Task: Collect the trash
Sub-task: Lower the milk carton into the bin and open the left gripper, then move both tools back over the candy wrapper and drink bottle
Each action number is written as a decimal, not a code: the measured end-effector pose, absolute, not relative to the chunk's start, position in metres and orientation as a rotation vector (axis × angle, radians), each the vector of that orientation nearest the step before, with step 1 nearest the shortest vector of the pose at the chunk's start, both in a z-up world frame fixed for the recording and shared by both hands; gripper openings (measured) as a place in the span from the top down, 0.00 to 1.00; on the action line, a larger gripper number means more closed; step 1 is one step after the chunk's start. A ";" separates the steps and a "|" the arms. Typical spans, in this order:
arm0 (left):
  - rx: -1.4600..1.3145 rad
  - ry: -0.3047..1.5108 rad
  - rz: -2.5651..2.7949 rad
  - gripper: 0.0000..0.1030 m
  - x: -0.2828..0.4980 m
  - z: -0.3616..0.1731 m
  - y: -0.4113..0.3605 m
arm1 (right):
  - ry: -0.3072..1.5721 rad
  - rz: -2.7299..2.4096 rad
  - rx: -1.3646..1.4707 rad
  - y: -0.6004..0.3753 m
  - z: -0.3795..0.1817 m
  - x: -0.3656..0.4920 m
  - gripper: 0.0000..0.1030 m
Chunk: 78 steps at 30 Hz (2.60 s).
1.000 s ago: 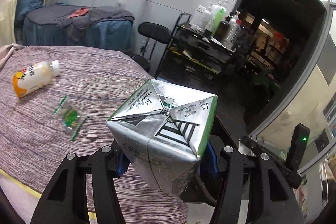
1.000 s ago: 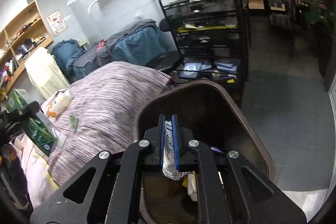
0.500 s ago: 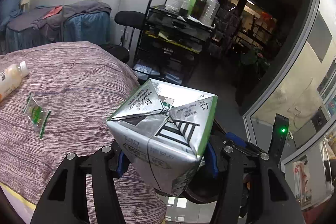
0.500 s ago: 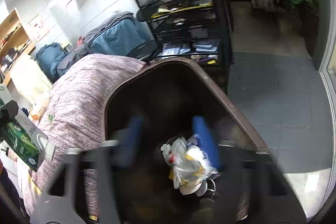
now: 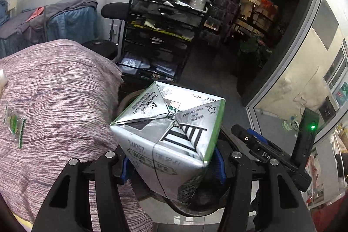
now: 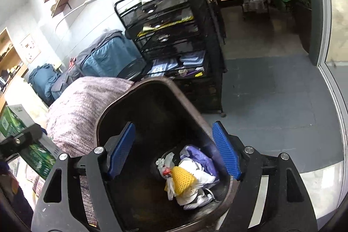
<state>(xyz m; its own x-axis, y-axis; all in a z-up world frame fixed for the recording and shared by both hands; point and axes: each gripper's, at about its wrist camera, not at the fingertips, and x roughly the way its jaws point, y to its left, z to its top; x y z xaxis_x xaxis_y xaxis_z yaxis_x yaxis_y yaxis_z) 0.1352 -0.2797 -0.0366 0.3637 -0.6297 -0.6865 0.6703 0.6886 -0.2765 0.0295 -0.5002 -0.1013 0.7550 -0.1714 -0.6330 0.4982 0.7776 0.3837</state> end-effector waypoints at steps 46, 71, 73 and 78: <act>0.234 0.739 -0.830 0.06 0.105 -0.039 -0.297 | 0.596 -0.390 0.576 -0.509 -0.094 0.021 0.26; 0.154 0.697 -0.476 0.06 0.159 -0.022 -0.124 | 0.709 0.099 0.361 -0.334 -0.063 0.139 0.19; 0.151 0.702 -0.440 0.06 0.164 -0.025 -0.108 | 0.725 0.146 0.322 -0.314 -0.060 0.149 0.18; 0.144 0.715 -0.350 0.06 0.176 -0.031 -0.063 | 0.762 0.261 0.234 -0.263 -0.054 0.174 0.18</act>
